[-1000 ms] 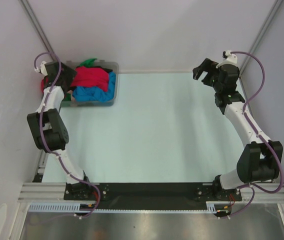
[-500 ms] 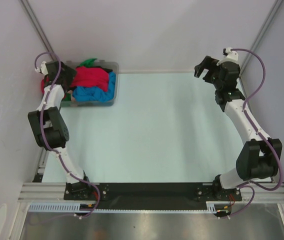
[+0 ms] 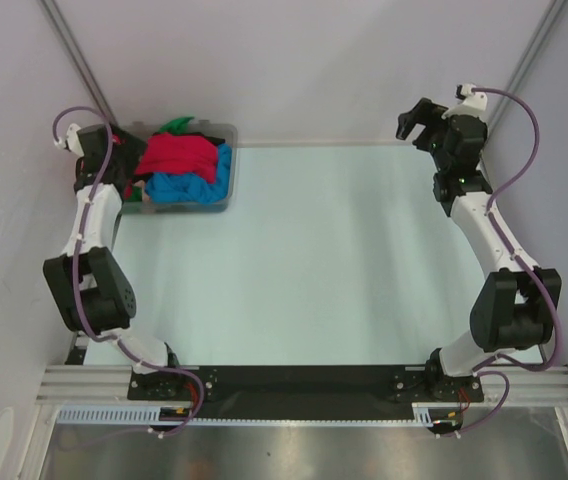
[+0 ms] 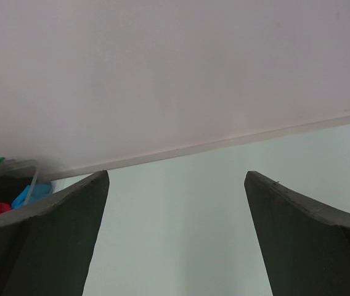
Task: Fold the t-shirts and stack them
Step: Grab the tshirt from the pile
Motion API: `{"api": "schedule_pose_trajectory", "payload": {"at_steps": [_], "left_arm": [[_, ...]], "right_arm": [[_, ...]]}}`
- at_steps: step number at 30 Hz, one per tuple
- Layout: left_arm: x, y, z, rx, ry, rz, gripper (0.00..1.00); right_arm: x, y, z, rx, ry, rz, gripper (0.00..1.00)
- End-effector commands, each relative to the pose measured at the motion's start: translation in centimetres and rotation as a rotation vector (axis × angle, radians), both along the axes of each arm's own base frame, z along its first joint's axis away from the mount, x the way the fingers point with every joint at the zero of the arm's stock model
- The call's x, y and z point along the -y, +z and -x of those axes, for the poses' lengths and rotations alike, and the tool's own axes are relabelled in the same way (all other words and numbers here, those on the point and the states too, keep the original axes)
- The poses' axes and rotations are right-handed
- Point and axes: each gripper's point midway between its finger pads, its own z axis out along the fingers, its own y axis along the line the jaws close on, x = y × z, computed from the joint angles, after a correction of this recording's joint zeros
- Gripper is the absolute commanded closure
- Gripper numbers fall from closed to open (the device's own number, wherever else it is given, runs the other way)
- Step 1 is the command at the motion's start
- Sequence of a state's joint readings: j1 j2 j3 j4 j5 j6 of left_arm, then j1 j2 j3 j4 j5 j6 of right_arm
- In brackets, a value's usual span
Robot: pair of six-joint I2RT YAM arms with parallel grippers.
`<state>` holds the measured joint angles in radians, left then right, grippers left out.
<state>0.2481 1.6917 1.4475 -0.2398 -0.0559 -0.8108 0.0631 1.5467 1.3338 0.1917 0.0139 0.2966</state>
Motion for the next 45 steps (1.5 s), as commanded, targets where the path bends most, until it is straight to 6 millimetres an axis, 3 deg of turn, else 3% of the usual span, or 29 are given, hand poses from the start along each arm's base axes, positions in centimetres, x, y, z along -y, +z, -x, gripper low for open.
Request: {"api": "schedule_pose_trajectory", "payload": {"at_steps": [1, 7, 17, 20, 21, 22, 23, 24, 27, 28, 30, 33, 37, 45], "left_arm": [[0.8, 2.4, -0.1, 0.065, -0.046, -0.02, 0.07], [1.7, 0.9, 0.2, 0.032, -0.075, -0.017, 0.07], [2.5, 2.3, 1.8, 0.026, -0.145, -0.105, 0.08], [2.7, 2.7, 2.4, 0.03, -0.153, -0.113, 0.07], [3.4, 3.0, 2.6, 0.042, -0.169, -0.097, 0.07], [4.2, 2.8, 2.9, 0.045, -0.178, -0.06, 0.08], [5.3, 3.0, 3.1, 0.055, -0.197, -0.046, 0.08], [7.8, 3.6, 3.2, 0.076, -0.244, -0.058, 0.08], [10.4, 6.9, 3.9, 0.1, -0.327, -0.291, 0.04], [10.2, 7.3, 4.1, 0.092, -0.324, -0.306, 0.02], [9.9, 7.2, 4.5, 0.06, -0.327, -0.298, 0.02], [10.5, 7.1, 4.7, 0.067, -0.341, -0.261, 0.02], [10.5, 5.5, 4.7, 0.04, -0.327, -0.21, 0.02], [3.6, 3.3, 1.5, 0.014, -0.099, -0.066, 0.04]], "right_arm": [[-0.2, 1.5, -0.3, 0.035, 0.004, -0.031, 0.0], [-1.2, -0.3, 2.0, -0.034, 0.049, -0.094, 0.0], [-1.1, -0.1, 2.6, -0.097, 0.042, -0.096, 0.0], [-0.7, -0.2, 2.5, -0.111, 0.001, -0.177, 0.0], [-0.6, -0.4, 2.4, -0.117, -0.031, -0.226, 0.0], [-2.0, -0.3, 2.6, -0.112, 0.029, -0.276, 0.0], [-3.5, -1.9, 2.7, -0.126, 0.087, -0.297, 0.0], [-5.4, -1.8, 2.8, -0.099, 0.151, -0.258, 0.0], [-4.2, -2.5, 1.3, -0.118, 0.034, -0.174, 0.0], [-3.1, -3.4, 1.1, -0.164, 0.003, -0.167, 0.0], [-2.6, -3.3, 0.6, -0.181, 0.0, -0.2, 0.0], [-2.9, -3.2, 1.0, -0.17, 0.058, -0.213, 0.0], [-3.2, -2.6, 1.9, -0.154, 0.074, -0.24, 0.0], [-4.7, -1.8, 4.0, -0.133, 0.133, -0.193, 0.0]]}}
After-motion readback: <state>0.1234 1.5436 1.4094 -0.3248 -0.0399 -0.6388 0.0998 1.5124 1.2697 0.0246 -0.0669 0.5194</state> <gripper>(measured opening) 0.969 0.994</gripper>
